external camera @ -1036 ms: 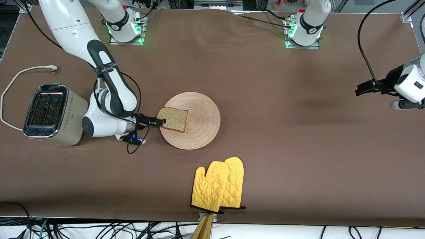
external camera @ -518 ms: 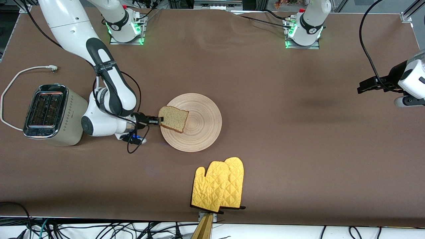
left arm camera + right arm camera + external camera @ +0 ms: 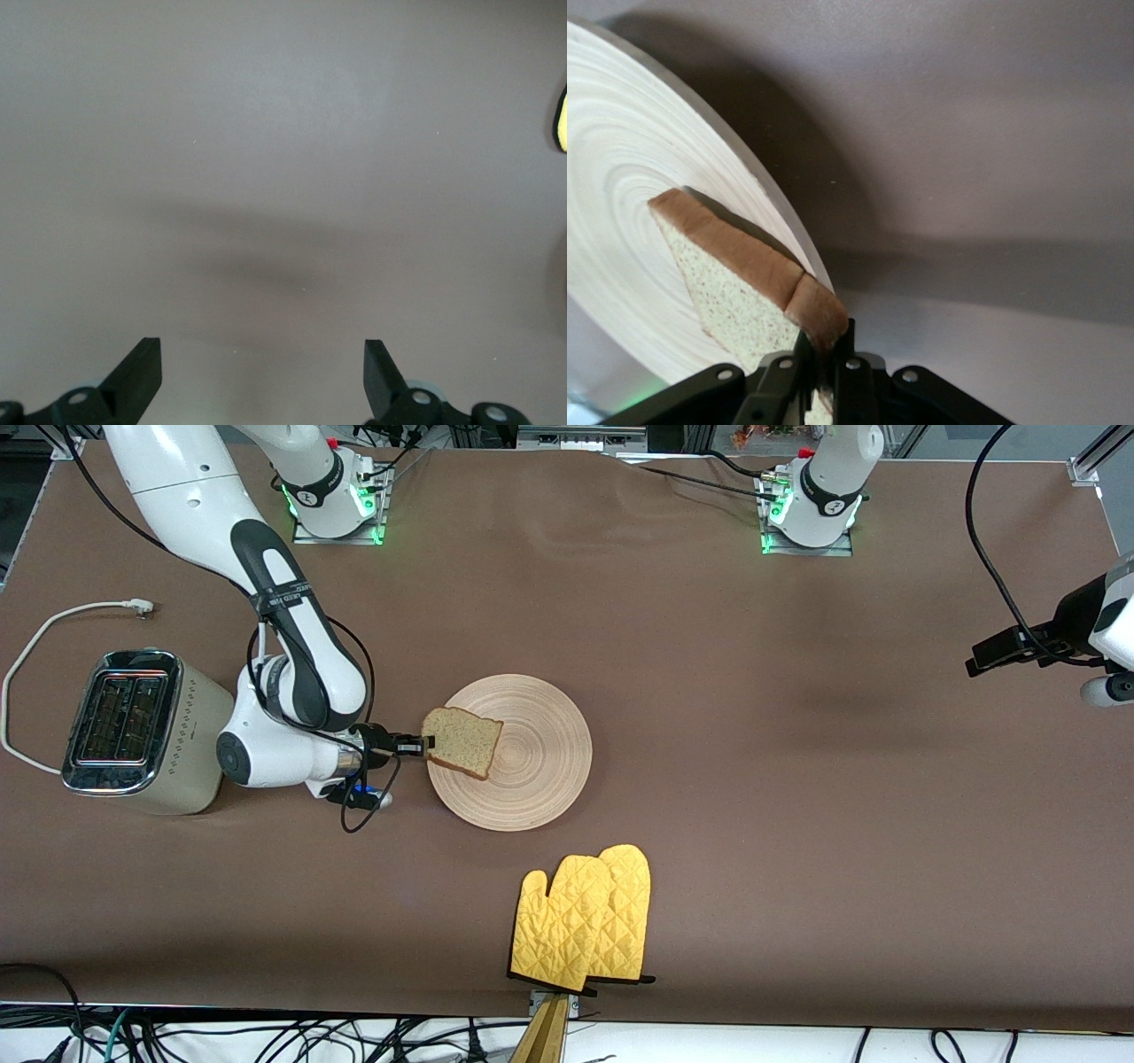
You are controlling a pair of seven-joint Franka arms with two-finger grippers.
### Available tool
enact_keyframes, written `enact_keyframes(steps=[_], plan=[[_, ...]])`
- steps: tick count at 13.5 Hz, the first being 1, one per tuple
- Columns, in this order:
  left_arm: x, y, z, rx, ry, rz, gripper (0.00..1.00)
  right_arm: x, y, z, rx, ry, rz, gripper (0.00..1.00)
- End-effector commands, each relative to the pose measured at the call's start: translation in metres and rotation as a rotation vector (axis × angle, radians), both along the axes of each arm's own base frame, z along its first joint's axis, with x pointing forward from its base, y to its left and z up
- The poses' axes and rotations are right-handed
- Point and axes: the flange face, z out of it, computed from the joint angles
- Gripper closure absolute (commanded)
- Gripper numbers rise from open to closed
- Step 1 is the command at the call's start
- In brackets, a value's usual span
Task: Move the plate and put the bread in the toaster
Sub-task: 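Grasp the bread slice with the right gripper while the left gripper withdraws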
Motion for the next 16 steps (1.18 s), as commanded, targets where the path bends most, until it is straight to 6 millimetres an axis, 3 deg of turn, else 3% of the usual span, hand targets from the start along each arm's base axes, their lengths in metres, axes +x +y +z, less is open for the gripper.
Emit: enact_keyframes(steps=[1,9,13,14,16], plan=[[-0.001,-0.003,0.009,0.001,-0.001,0.029,0.00,-0.003,0.014,0.012,-0.058,-0.038,0.083,1.00],[0.003,-0.003,0.018,-0.014,-0.018,0.033,0.00,0.010,0.016,0.027,-0.217,-0.139,0.263,1.00],[0.004,-0.012,0.014,-0.016,-0.009,0.013,0.00,0.018,0.017,0.041,-0.263,-0.183,0.319,1.00],[0.010,-0.012,0.002,-0.007,0.014,0.008,0.00,0.018,0.018,0.041,-0.288,-0.192,0.343,1.00],[0.009,-0.015,0.001,-0.005,0.023,-0.007,0.00,0.013,0.031,0.042,-0.336,-0.213,0.412,1.00]])
